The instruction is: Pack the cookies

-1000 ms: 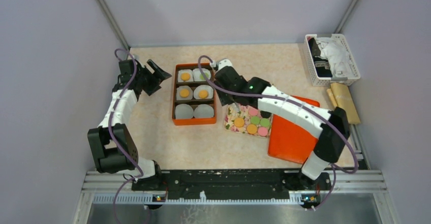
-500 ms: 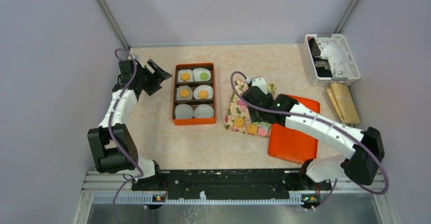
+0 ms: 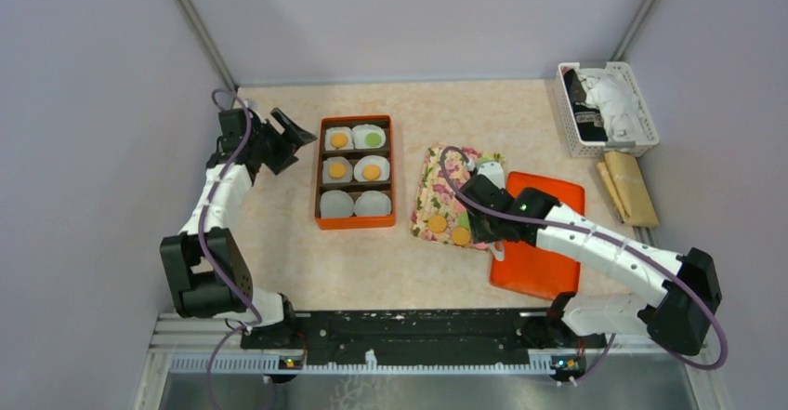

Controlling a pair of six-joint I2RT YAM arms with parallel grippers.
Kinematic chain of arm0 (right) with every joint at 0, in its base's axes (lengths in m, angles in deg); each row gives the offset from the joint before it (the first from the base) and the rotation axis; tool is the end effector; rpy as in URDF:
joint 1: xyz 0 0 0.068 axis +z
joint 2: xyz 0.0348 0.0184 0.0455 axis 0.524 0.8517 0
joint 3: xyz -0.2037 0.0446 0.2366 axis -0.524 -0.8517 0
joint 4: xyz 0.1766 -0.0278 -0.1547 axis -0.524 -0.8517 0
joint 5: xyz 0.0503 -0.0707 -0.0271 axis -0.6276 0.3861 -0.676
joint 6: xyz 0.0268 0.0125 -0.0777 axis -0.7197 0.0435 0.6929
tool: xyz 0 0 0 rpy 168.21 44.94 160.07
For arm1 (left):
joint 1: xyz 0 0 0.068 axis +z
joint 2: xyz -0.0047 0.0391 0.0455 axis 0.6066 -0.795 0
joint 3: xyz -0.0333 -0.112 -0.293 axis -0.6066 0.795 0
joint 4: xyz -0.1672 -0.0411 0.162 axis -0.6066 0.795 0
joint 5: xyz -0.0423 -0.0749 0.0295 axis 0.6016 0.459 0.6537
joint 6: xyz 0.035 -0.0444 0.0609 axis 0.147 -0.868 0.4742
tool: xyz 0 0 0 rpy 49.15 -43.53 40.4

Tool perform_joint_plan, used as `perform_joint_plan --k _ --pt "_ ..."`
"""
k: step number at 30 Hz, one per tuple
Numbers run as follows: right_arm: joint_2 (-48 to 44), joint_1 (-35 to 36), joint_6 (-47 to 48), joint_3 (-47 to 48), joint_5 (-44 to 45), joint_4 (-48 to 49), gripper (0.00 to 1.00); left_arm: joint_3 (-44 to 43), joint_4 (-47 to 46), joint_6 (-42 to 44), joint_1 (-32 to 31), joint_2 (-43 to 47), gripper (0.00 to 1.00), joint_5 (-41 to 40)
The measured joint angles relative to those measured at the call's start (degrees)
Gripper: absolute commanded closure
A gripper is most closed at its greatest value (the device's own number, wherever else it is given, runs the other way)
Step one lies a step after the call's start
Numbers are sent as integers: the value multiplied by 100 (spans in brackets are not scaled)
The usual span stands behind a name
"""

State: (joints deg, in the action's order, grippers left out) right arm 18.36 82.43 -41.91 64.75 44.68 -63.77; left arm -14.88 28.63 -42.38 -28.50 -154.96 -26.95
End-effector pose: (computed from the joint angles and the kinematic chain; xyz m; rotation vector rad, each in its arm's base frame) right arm 0.1454 0.1305 0.2862 -0.2664 2.5215 -0.0359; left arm 0.3180 0.0193 0.3099 -0.6959 2.1609 -0.7544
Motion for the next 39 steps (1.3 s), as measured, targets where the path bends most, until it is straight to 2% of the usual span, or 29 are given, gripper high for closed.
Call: perform_joint_plan --k 8,14,24,39 --pt "98 -9 -212 -22 -59 -24 59 2 -4 -17 -50 28 13 20" --pt "282 -319 -243 -94 -164 229 59 2 -11 -17 -55 61 13 20" --pt "682 -909 103 72 -221 573 59 2 -22 -20 -55 61 13 37" --pt "1082 -1067 293 103 -498 999 59 2 -39 -20 -55 59 13 42"
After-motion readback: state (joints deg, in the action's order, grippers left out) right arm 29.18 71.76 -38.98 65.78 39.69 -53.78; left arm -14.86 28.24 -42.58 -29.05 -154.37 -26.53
